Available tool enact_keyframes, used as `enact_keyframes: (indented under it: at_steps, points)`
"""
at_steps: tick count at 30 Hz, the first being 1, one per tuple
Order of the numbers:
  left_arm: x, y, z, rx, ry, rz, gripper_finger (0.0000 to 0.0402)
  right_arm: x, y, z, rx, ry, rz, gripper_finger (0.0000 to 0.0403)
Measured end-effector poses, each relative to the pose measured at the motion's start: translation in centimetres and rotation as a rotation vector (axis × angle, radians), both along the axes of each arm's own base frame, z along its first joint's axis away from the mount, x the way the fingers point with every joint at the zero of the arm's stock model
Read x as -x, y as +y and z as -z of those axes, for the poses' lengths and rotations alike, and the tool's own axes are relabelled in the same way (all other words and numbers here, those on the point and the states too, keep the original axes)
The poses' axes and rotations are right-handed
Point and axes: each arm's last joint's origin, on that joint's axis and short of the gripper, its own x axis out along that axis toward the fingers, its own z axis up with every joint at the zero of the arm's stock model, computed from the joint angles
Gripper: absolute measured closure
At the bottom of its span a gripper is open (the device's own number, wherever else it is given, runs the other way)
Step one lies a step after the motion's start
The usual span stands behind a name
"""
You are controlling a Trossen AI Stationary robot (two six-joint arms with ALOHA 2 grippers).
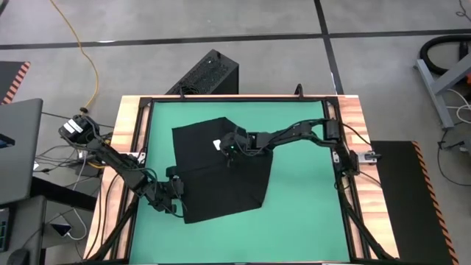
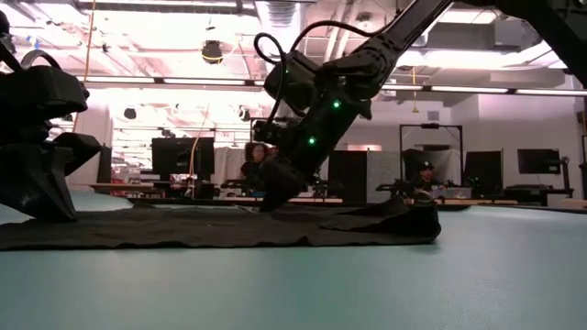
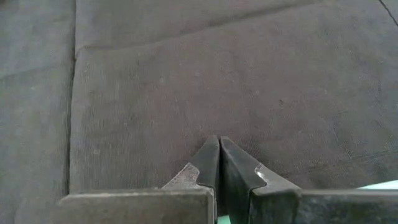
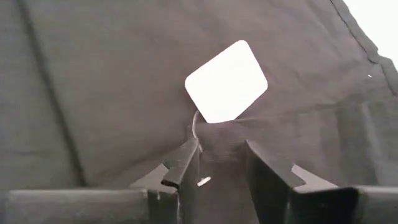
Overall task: Roll towel
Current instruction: Roll the black towel
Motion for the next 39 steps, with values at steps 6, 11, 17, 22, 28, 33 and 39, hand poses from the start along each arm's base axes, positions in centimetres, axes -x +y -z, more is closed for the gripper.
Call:
enact_keyframes:
  at_steps: [6,11,17,22,28,33,39]
  points:
    - [0.0,0.0,0.0,-0.003,0.000,0.003,0.0401,0.0,0.2,0.0,-0.006,0.000,-0.010,0.0256]
    - [0.0,0.0,0.0,-0.003,-0.001,0.002,0.0401,0.0,0.1,0.0,0.009,0.003,0.009,0.0254]
    - [0.0,0.0,0.0,-0.004,-0.001,0.002,0.0401,0.5,-0.8,0.4,0.000,0.029,0.041,0.0285]
    - [0.0,0.0,0.0,-0.005,-0.001,0.004,0.0401,0.6,-0.9,0.4,-0.014,0.022,0.061,0.0335]
    - [0.0,0.0,0.0,-0.006,-0.001,0.005,0.0401,0.6,-0.3,-0.5,-0.013,0.002,0.050,0.0389]
    - [0.0,0.0,0.0,-0.006,-0.001,0.005,0.0401,1.3,-0.6,-2.7,-0.001,-0.022,0.100,0.0393]
    - [0.0,0.0,0.0,-0.006,-0.001,0.005,0.0401,3.1,-2.0,-5.7,0.109,0.007,0.237,0.0397]
